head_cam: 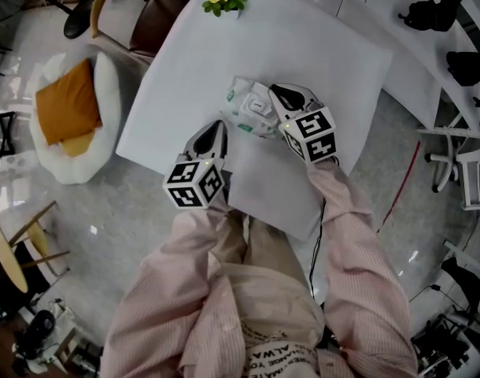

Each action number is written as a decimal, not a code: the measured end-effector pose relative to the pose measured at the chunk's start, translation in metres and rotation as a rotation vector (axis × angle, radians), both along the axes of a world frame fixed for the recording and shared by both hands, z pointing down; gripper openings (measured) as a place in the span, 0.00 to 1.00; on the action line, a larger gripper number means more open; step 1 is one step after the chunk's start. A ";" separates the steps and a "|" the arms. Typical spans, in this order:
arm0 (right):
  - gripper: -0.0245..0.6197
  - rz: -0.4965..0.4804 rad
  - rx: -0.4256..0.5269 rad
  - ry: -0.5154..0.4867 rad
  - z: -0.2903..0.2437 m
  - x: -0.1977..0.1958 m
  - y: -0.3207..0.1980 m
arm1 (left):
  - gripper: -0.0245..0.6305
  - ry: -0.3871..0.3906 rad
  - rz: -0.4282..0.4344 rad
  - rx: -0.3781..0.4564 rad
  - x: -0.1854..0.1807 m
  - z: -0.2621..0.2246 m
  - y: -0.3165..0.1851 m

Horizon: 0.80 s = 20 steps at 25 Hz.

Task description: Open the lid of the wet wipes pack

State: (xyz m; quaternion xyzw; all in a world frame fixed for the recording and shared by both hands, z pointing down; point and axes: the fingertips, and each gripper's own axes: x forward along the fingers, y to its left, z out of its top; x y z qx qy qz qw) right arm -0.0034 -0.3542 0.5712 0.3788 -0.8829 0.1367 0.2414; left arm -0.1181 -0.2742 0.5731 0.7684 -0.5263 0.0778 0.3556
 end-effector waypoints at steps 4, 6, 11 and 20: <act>0.05 0.018 0.005 0.009 0.002 0.004 -0.007 | 0.04 -0.001 0.000 -0.003 0.001 0.000 -0.003; 0.05 0.028 0.004 0.011 0.004 0.006 -0.011 | 0.04 -0.002 0.000 -0.004 0.001 -0.001 -0.005; 0.05 0.055 -0.006 0.016 0.009 0.010 -0.020 | 0.04 -0.005 -0.001 -0.005 0.000 -0.001 -0.010; 0.05 0.098 -0.038 0.041 0.023 0.016 -0.032 | 0.04 -0.006 0.002 -0.010 0.001 -0.001 -0.017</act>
